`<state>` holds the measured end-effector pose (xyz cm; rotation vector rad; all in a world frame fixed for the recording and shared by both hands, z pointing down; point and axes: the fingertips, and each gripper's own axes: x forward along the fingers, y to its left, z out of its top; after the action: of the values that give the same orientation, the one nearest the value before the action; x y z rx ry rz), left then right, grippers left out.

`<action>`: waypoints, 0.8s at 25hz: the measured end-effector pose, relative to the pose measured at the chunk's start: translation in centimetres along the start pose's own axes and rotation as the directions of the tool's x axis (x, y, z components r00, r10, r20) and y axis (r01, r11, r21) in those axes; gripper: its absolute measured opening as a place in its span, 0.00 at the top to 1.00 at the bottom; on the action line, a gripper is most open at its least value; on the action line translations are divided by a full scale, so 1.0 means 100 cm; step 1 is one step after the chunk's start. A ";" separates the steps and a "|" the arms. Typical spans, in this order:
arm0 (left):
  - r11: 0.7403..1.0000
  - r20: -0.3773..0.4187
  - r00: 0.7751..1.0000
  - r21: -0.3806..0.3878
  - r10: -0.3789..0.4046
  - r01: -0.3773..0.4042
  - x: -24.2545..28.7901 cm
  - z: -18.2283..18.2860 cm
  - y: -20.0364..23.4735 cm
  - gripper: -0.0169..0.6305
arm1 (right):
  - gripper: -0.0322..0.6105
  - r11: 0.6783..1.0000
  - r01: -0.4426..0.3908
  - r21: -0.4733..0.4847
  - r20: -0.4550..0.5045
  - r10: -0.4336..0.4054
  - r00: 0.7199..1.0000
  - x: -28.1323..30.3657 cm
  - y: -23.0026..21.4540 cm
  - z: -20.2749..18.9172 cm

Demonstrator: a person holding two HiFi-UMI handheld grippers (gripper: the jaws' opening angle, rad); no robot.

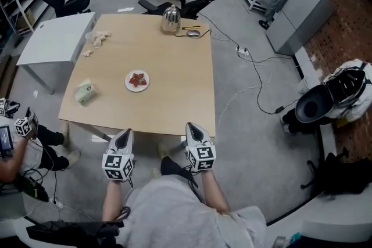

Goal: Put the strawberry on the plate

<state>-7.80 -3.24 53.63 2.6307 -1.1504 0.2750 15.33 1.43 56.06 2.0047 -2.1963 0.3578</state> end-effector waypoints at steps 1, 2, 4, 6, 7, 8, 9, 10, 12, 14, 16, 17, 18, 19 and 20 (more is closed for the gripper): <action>1.000 0.000 1.000 0.000 0.001 -0.001 0.000 0.001 -0.001 0.95 | 0.94 1.000 -0.001 0.001 0.000 0.001 1.000 -0.001 -0.001 0.001; 1.000 -0.001 1.000 0.000 0.002 -0.002 -0.001 0.001 -0.002 0.95 | 0.94 1.000 -0.001 0.001 0.000 0.001 1.000 -0.001 -0.001 0.001; 1.000 0.000 1.000 -0.002 0.003 -0.003 0.000 0.000 0.000 0.95 | 0.94 1.000 -0.001 -0.001 0.000 0.001 1.000 0.000 -0.002 0.000; 1.000 0.001 1.000 -0.003 0.005 -0.005 0.001 -0.001 0.002 0.95 | 0.94 1.000 -0.002 -0.003 -0.002 0.002 1.000 0.003 -0.002 -0.002; 1.000 0.001 1.000 -0.003 0.006 -0.005 0.001 -0.001 0.003 0.95 | 0.94 1.000 -0.003 -0.003 -0.002 0.003 1.000 0.003 -0.001 -0.002; 1.000 0.002 1.000 -0.003 0.006 -0.006 0.001 -0.001 0.003 0.95 | 0.94 1.000 -0.004 -0.003 -0.003 0.004 1.000 0.004 -0.001 -0.002; 1.000 0.002 1.000 -0.003 0.005 -0.005 0.001 -0.001 0.003 0.95 | 0.94 1.000 -0.006 -0.002 -0.005 0.006 1.000 0.004 0.000 -0.003; 1.000 0.003 1.000 -0.004 0.005 -0.005 0.001 -0.001 0.004 0.95 | 0.94 1.000 -0.008 -0.001 -0.007 0.008 1.000 0.005 0.000 -0.003; 1.000 0.005 1.000 -0.004 0.006 -0.006 0.001 -0.002 0.006 0.95 | 0.94 1.000 -0.011 -0.003 -0.011 0.011 1.000 0.007 0.002 -0.004; 1.000 0.005 1.000 -0.005 0.008 -0.008 0.001 -0.003 0.006 0.95 | 0.94 1.000 -0.013 -0.007 -0.011 0.013 1.000 0.007 0.002 -0.004; 1.000 0.006 1.000 -0.005 0.009 -0.009 0.001 -0.003 0.005 0.95 | 0.94 1.000 -0.015 -0.008 -0.011 0.015 1.000 0.007 0.001 -0.004; 1.000 0.006 1.000 -0.005 0.010 -0.010 0.001 -0.004 0.004 0.95 | 0.94 1.000 -0.016 -0.009 -0.011 0.016 1.000 0.007 0.001 -0.005; 1.000 0.006 1.000 -0.005 0.011 -0.011 0.001 -0.004 0.004 0.95 | 0.94 1.000 -0.018 -0.009 -0.010 0.018 1.000 0.007 0.001 -0.005; 1.000 0.007 1.000 -0.006 0.011 -0.011 0.001 -0.005 0.004 0.95 | 0.94 1.000 -0.019 -0.010 -0.010 0.019 1.000 0.007 0.001 -0.005; 1.000 0.007 1.000 -0.007 0.011 -0.011 0.001 -0.005 0.004 0.95 | 0.94 1.000 -0.020 -0.010 -0.009 0.020 1.000 0.007 0.002 -0.005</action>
<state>-8.10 -3.44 54.24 2.6222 -1.1669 0.2641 15.07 0.88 56.77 1.9738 -2.2094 0.3574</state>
